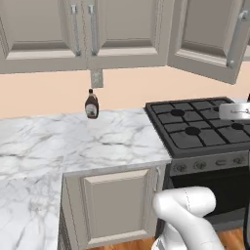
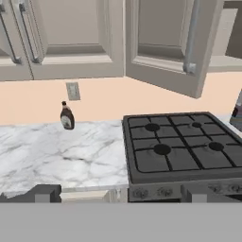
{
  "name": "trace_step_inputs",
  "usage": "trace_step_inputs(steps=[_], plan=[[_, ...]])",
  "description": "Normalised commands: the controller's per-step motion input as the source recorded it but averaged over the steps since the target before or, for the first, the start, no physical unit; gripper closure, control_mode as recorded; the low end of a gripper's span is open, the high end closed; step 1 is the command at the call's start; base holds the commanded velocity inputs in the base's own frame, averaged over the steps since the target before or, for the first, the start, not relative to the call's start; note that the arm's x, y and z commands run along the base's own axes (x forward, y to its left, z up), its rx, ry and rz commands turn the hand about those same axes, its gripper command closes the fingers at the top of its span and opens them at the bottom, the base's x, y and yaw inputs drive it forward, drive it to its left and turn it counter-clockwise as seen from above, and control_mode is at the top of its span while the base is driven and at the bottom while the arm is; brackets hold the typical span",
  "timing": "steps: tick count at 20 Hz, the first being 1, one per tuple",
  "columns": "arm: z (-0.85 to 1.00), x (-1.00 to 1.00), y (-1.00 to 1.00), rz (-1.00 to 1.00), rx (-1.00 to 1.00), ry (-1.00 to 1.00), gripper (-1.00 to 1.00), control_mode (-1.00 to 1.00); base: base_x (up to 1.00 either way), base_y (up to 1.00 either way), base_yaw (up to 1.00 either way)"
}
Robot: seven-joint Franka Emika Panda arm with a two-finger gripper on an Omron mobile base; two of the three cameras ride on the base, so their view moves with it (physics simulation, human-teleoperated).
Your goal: Close all open cabinet doors.
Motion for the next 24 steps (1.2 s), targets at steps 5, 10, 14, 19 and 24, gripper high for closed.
trace_step_inputs(steps=[5,10,14,19,24], plan=[[0.0,0.0,0.0,0.0,0.0,0.0,-1.0,1.0,-0.7,-0.63,0.0],[0.0,0.0,0.0,0.0,0.0,0.0,-1.0,1.0,-0.23,-0.59,0.0],[0.0,0.0,0.0,0.0,0.0,0.0,-1.0,1.0,0.0,-0.58,0.0],[0.0,0.0,0.0,0.0,0.0,0.0,-1.0,1.0,0.01,-0.58,0.0],[0.0,0.0,0.0,0.0,0.0,0.0,-1.0,1.0,0.01,-0.57,-0.02]])
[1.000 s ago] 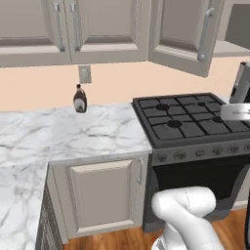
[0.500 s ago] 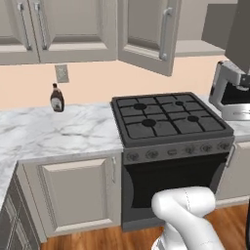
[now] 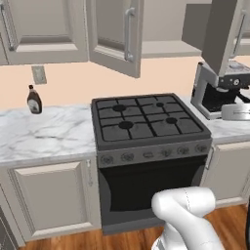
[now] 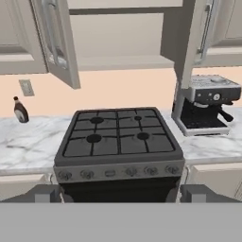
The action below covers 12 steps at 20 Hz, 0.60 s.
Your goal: Close all open cabinet doors.
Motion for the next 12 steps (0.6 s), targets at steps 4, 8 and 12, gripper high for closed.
trace_step_inputs(steps=[4,8,12], plan=[[0.0,0.0,0.0,0.0,0.0,0.0,-1.0,1.0,0.07,-0.48,-0.03],[0.0,0.0,0.0,0.0,0.0,0.0,-1.0,1.0,0.21,-0.34,-0.03],[0.0,0.0,0.0,0.0,0.0,0.0,-1.0,1.0,0.27,-0.17,-0.05]])
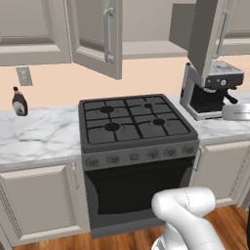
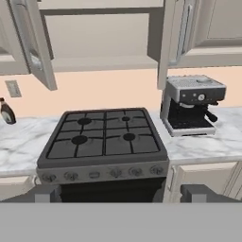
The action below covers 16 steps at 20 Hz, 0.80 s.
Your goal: Close all open cabinet doors.
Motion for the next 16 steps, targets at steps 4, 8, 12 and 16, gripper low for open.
trace_step_inputs(steps=[4,8,12,16], plan=[[0.0,0.0,0.0,0.0,0.0,0.0,-1.0,1.0,0.33,0.0,-0.05],[0.0,0.0,0.0,0.0,0.0,0.0,-1.0,1.0,0.43,0.0,-0.01],[0.0,0.0,0.0,0.0,0.0,0.0,-1.0,1.0,0.64,0.0,0.0],[0.0,0.0,0.0,0.0,0.0,0.0,-1.0,1.0,0.59,0.02,0.0]])
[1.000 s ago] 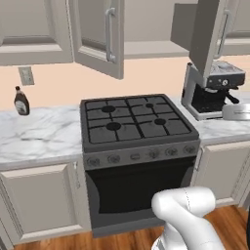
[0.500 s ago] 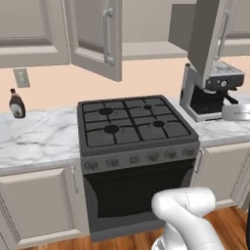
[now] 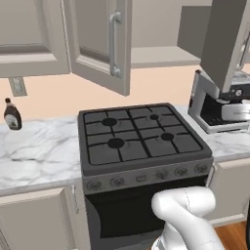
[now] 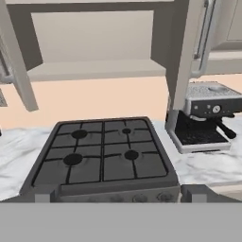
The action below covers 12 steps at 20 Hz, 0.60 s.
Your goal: Close all open cabinet doors.
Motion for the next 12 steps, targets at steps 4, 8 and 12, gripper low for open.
trace_step_inputs(steps=[4,8,12], plan=[[0.0,0.0,0.0,0.0,0.0,0.0,-1.0,1.0,0.52,0.0,0.0],[0.0,0.0,0.0,0.0,0.0,0.0,-1.0,1.0,0.42,0.0,0.0],[0.0,0.0,0.0,0.0,0.0,0.0,-1.0,1.0,0.35,0.0,0.0]])
